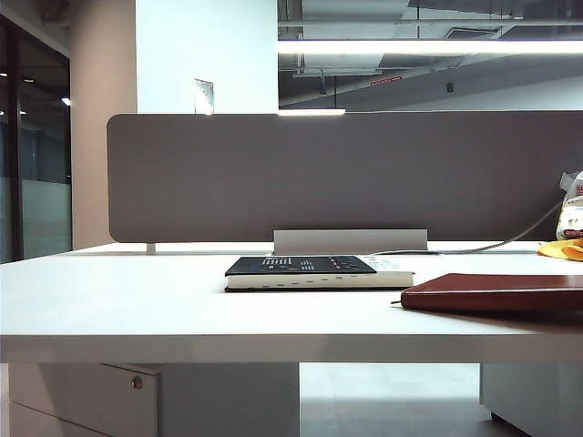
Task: Pick up the red book and place it on top of the black book.
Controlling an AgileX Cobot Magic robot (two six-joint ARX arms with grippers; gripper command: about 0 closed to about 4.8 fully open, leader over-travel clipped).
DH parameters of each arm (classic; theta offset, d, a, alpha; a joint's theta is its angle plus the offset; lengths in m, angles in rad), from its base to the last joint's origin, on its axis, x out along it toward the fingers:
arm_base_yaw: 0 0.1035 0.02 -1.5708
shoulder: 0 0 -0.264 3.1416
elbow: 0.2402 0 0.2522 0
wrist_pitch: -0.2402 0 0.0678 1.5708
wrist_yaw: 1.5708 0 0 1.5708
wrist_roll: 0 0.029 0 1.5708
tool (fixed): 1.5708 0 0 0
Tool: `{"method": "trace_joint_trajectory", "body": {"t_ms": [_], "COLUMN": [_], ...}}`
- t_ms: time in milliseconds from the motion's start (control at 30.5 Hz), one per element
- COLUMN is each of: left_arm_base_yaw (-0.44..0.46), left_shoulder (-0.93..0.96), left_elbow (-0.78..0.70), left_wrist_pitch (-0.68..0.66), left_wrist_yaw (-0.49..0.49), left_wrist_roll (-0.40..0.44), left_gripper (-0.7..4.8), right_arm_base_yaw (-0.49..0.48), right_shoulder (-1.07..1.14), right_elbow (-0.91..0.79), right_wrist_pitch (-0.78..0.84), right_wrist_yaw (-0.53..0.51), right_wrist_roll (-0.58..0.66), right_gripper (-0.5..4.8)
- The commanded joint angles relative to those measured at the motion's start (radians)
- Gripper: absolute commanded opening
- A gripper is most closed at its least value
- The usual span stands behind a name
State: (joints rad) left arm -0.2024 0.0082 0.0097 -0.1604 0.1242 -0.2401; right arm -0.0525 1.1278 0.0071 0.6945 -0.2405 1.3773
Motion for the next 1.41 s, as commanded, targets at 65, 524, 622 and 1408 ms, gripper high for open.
{"method": "trace_joint_trajectory", "body": {"t_ms": [65,524,622,1408], "left_arm_base_yaw": [0.001,0.001,0.001,0.001], "left_shoulder": [0.001,0.001,0.001,0.002], "left_elbow": [0.0,0.0,0.0,0.0], "left_wrist_pitch": [-0.017,-0.017,-0.017,-0.017], "left_wrist_yaw": [0.015,0.015,0.015,0.019], "left_wrist_roll": [0.0,0.0,0.0,-0.003], "left_gripper": [0.18,0.18,0.18,0.17], "right_arm_base_yaw": [0.002,0.002,0.002,0.077], "right_shoulder": [0.002,0.002,0.002,0.002], "right_elbow": [-0.002,-0.002,-0.001,0.143], "right_wrist_pitch": [0.047,0.259,0.278,0.269], "right_wrist_yaw": [-0.053,-0.163,-0.175,-0.23], "right_wrist_roll": [-0.019,-0.019,-0.019,-0.023], "right_gripper": [-0.01,-0.01,-0.01,-0.02]}}
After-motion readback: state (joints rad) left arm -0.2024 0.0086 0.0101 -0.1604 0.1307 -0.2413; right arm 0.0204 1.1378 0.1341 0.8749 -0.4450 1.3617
